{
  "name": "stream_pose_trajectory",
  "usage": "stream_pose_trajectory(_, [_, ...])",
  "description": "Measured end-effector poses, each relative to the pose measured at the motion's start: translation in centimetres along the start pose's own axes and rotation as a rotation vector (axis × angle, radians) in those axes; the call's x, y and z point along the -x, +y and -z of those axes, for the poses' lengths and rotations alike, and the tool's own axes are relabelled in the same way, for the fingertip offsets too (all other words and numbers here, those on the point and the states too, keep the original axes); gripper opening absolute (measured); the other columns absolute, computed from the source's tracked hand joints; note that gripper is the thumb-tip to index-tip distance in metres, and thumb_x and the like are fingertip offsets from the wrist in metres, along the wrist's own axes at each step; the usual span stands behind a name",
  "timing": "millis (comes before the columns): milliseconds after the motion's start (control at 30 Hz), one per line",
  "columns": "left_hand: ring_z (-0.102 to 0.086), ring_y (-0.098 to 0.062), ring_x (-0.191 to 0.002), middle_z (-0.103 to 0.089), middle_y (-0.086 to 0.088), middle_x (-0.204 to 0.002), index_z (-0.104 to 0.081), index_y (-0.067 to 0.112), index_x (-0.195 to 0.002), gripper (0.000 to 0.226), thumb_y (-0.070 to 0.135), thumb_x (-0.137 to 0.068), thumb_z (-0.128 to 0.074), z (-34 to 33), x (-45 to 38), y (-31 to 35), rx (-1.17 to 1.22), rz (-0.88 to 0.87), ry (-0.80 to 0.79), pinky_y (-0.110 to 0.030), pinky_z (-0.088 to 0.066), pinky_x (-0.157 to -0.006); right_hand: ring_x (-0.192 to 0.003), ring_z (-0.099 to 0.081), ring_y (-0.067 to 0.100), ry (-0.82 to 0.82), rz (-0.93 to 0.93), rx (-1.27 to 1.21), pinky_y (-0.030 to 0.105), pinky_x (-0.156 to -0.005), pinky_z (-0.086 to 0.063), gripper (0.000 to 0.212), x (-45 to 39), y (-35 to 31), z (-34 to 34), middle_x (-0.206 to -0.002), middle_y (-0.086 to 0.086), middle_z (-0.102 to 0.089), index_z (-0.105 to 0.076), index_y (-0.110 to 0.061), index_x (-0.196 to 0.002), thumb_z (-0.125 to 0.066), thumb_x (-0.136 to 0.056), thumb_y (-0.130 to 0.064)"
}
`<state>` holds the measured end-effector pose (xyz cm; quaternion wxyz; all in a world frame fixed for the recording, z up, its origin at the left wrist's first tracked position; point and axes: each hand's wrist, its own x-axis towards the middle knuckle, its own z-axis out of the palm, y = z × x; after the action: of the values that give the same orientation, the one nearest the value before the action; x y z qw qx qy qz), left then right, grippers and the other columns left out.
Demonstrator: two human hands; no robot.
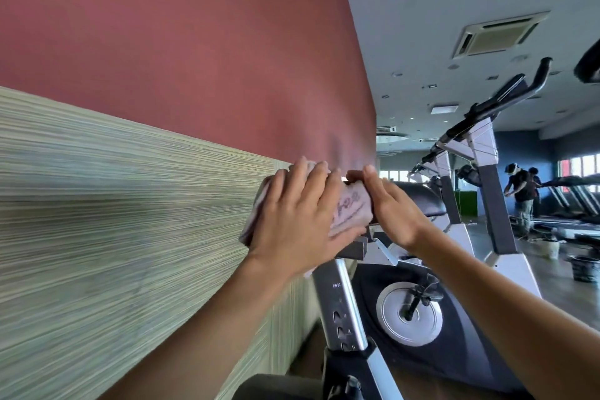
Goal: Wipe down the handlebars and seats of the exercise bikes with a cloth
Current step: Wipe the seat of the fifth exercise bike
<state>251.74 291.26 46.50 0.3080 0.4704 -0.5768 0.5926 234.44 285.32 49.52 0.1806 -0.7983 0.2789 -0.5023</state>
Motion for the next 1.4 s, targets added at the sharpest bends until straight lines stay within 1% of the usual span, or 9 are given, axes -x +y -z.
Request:
stream_pose_trajectory(167, [-0.054,-0.031,-0.117,-0.063,-0.008,-0.129,-0.060,0.009,-0.133,0.087,0.079,-0.095,-0.024,0.8,-0.8,-0.5,0.150,0.255,-0.043,-0.046,-0.047,-0.092,-0.132,-0.055,0.010,0.014,-0.084,-0.044,0.043,-0.120,-0.035,0.083,0.2,-0.5,-0.3,-0.138,-0.007,-0.064,-0.061,-0.028,-0.140,-0.020,-0.092,-0.083])
stream_pose_trajectory(300, [-0.054,-0.031,-0.117,-0.064,-0.009,-0.126,-0.061,0.012,-0.131,0.081,0.077,-0.094,-0.027,1.2,-2.3,-0.2,0.176,0.467,-0.172,-0.047,-0.042,-0.098,-0.124,-0.054,0.006,0.037,-0.058,0.032,0.026,-0.111,-0.034,0.068,0.1,-0.8,-1.0,-0.127,-0.007,-0.067,-0.067,-0.024,-0.131,-0.016,-0.106,-0.062])
stream_pose_trajectory(433, [-0.045,-0.033,-0.134,-0.056,-0.013,-0.138,-0.053,0.014,-0.135,0.078,0.077,-0.094,-0.031,1.0,-5.0,-1.0,0.226,0.592,-0.341,-0.058,-0.018,-0.120,-0.141,-0.038,0.012,0.062,-0.046,0.100,0.041,-0.125,-0.018,0.070,-0.1,-0.3,-1.5,-0.144,-0.006,-0.055,-0.060,-0.023,-0.142,-0.013,-0.106,-0.062])
stream_pose_trajectory(600, [-0.058,-0.017,-0.115,-0.069,0.009,-0.122,-0.067,0.025,-0.115,0.062,0.065,-0.101,-0.022,1.0,-2.1,-1.8,0.407,0.240,-0.049,-0.039,-0.032,-0.113,-0.124,-0.031,-0.004,0.032,0.000,0.177,0.021,-0.116,-0.007,0.059,-0.5,-0.1,-1.5,-0.135,-0.010,-0.053,-0.061,-0.019,-0.138,-0.016,-0.112,-0.046])
stream_pose_trajectory(700, [-0.059,-0.013,-0.113,-0.070,0.013,-0.119,-0.069,0.028,-0.120,0.046,0.053,-0.104,-0.034,-0.1,-1.2,-3.9,0.528,0.124,-0.046,-0.039,-0.034,-0.113,-0.141,-0.037,0.015,0.046,-0.001,0.290,0.038,-0.126,-0.010,0.067,-1.0,0.4,-1.9,-0.145,-0.002,-0.057,-0.061,-0.022,-0.139,-0.020,-0.103,-0.060])
stream_pose_trajectory(867, [-0.059,-0.017,-0.101,-0.072,0.009,-0.107,-0.073,0.024,-0.110,0.039,0.046,-0.104,-0.042,-2.5,-1.3,-5.5,0.851,0.507,-0.016,-0.043,-0.045,-0.096,-0.148,-0.023,0.014,0.045,-0.008,0.494,0.029,-0.122,-0.003,0.046,-0.9,0.2,-2.5,-0.154,-0.004,-0.043,-0.042,-0.023,-0.152,-0.022,-0.112,-0.033])
stream_pose_trajectory(967, [-0.058,-0.020,-0.110,-0.071,0.005,-0.116,-0.071,0.023,-0.115,0.047,0.051,-0.098,-0.037,-1.5,-0.9,-3.2,0.746,0.606,0.035,-0.043,-0.043,-0.103,-0.144,-0.024,0.012,0.073,0.008,0.582,0.029,-0.118,-0.003,0.045,-0.8,0.3,-3.3,-0.147,-0.007,-0.043,-0.038,-0.027,-0.150,-0.015,-0.111,-0.030])
stream_pose_trajectory(1167, [-0.061,-0.020,-0.110,-0.072,0.009,-0.114,-0.072,0.023,-0.115,0.038,0.046,-0.096,-0.049,-0.7,-0.2,-1.8,0.502,0.373,0.142,-0.041,-0.042,-0.104,-0.145,-0.021,0.010,0.051,0.016,0.597,0.027,-0.117,-0.001,0.048,-0.9,0.2,-3.3,-0.148,-0.008,-0.039,-0.033,-0.027,-0.153,-0.011,-0.111,-0.028])
stream_pose_trajectory(1400, [-0.060,-0.027,-0.102,-0.072,-0.002,-0.104,-0.069,0.020,-0.098,0.046,0.048,-0.093,-0.033,0.6,-2.7,-1.8,0.359,0.479,-0.212,-0.042,-0.041,-0.100,-0.143,-0.023,0.014,0.019,0.014,0.608,0.034,-0.119,-0.003,0.048,-0.7,0.2,-3.1,-0.141,-0.007,-0.039,-0.037,-0.026,-0.148,-0.008,-0.110,-0.029])
